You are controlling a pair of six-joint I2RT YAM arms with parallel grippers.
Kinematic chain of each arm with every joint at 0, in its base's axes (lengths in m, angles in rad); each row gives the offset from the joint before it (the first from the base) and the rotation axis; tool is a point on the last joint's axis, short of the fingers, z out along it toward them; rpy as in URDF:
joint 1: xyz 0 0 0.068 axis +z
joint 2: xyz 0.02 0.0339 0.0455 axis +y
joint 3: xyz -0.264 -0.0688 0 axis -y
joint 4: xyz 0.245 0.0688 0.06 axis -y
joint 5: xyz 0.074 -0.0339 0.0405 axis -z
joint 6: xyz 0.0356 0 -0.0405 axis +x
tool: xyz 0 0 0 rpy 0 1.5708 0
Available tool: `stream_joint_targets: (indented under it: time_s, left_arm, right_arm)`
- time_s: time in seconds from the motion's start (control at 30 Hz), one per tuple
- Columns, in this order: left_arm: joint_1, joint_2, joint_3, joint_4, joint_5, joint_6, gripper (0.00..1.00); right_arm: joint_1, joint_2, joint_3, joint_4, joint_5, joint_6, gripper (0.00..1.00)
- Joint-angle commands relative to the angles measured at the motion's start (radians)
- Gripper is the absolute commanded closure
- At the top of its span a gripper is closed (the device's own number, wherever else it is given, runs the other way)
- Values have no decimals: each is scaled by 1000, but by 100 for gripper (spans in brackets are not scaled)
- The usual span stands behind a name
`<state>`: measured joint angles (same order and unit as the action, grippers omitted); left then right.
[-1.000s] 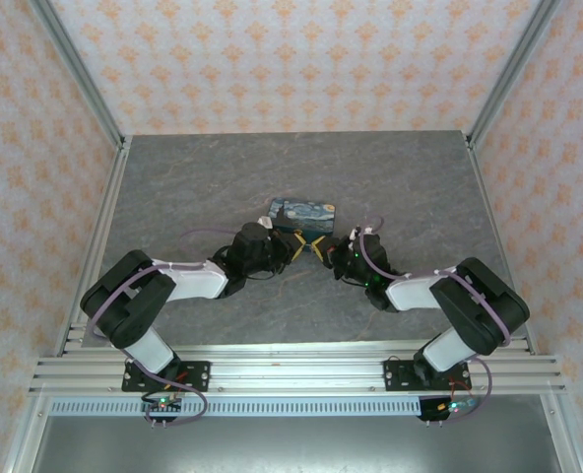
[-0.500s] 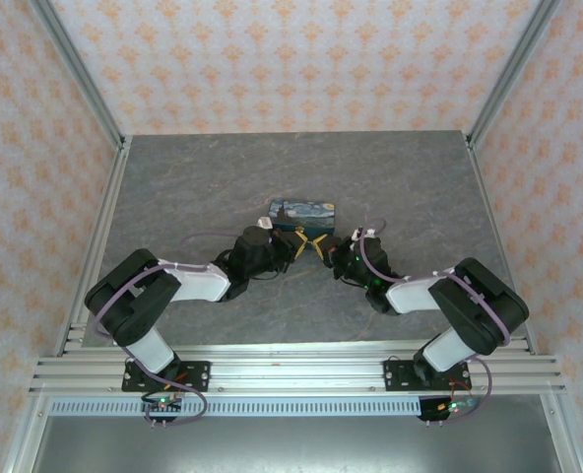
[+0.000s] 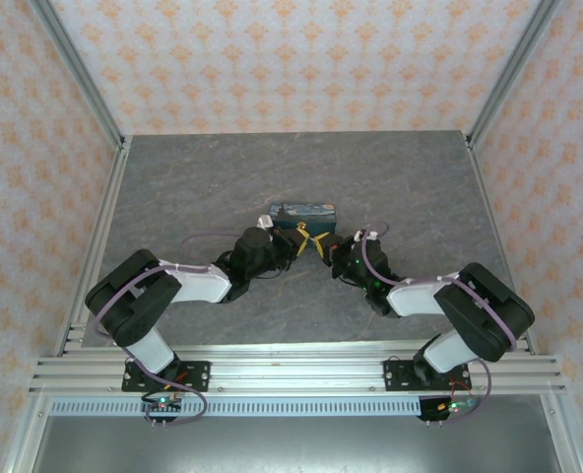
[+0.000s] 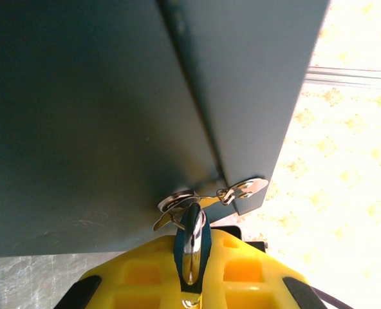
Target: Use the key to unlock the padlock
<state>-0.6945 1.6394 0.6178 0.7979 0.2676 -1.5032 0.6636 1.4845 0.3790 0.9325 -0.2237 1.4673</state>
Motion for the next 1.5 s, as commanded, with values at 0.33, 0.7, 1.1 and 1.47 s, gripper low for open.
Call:
stream_joint_targets:
  time_s: [0.33,0.7,1.1,1.47]
  left_arm:
    - [-26,17,11,57,-7,-11,100]
    - [-35,28,8,62,-7,-13,100]
    - [-40,78,2,71,-13,3,100]
    - [-40,188,-39,219,-39,57,100]
  right_arm:
    - [18,17,27,39,18,9,100]
    - [20,87,109,81,-17,11,100]
    - [19,160,132,107,-2,46,100]
    - [19,235,126,186,12,111,100]
